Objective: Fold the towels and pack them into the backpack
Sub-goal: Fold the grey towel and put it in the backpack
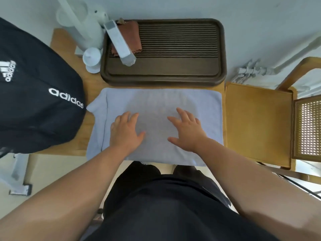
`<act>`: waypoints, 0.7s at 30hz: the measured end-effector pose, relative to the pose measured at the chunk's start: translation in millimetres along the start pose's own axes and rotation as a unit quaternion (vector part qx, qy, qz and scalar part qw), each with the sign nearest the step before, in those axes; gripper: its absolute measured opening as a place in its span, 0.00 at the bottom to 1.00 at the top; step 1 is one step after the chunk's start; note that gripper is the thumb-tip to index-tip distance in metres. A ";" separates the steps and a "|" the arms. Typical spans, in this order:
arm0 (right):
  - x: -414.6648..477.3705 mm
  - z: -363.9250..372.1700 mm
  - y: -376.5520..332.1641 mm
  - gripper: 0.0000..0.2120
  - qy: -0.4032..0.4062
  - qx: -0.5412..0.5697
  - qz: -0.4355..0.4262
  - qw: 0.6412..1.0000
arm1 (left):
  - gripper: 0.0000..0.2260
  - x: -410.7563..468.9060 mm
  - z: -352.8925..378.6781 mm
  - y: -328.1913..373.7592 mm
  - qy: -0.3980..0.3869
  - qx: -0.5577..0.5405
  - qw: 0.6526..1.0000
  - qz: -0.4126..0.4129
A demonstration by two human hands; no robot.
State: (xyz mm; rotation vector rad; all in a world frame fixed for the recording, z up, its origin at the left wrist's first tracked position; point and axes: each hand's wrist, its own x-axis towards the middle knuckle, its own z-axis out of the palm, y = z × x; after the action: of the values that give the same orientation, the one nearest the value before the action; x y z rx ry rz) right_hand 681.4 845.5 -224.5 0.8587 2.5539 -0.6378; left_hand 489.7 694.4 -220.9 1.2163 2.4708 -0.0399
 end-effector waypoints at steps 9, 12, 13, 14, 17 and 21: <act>76.7 -12.4 -132.0 0.30 -0.026 -0.051 -0.098 0.993 | 0.24 -30.8 0.3 -125.8 0.016 -0.065 0.978 -0.197; 103.2 -14.6 -179.3 0.27 -0.025 -0.089 -0.162 0.983 | 0.27 -38.6 9.9 -143.3 -0.024 -0.062 0.982 -0.179; 111.5 -13.5 -193.8 0.27 -0.026 -0.103 -0.181 0.978 | 0.29 -40.6 12.4 -146.7 -0.040 -0.058 0.983 -0.168; 119.0 -11.7 -207.2 0.26 -0.031 -0.118 -0.196 0.973 | 0.30 -42.1 14.3 -148.7 -0.055 -0.053 0.985 -0.156; 138.2 -1.7 -237.1 0.26 -0.074 -0.158 -0.198 0.965 | 0.31 -44.0 18.6 -151.1 -0.070 -0.042 0.989 -0.122; 149.5 11.5 -251.4 0.28 -0.116 -0.192 -0.157 0.962 | 0.21 -43.6 19.4 -158.4 -0.066 -0.050 0.992 -0.099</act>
State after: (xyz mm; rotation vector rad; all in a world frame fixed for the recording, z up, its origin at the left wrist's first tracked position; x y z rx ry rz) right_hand 412.2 730.6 -230.1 0.2343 2.4925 -0.2848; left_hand 398.3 558.7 -246.0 0.8948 2.4369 -0.0484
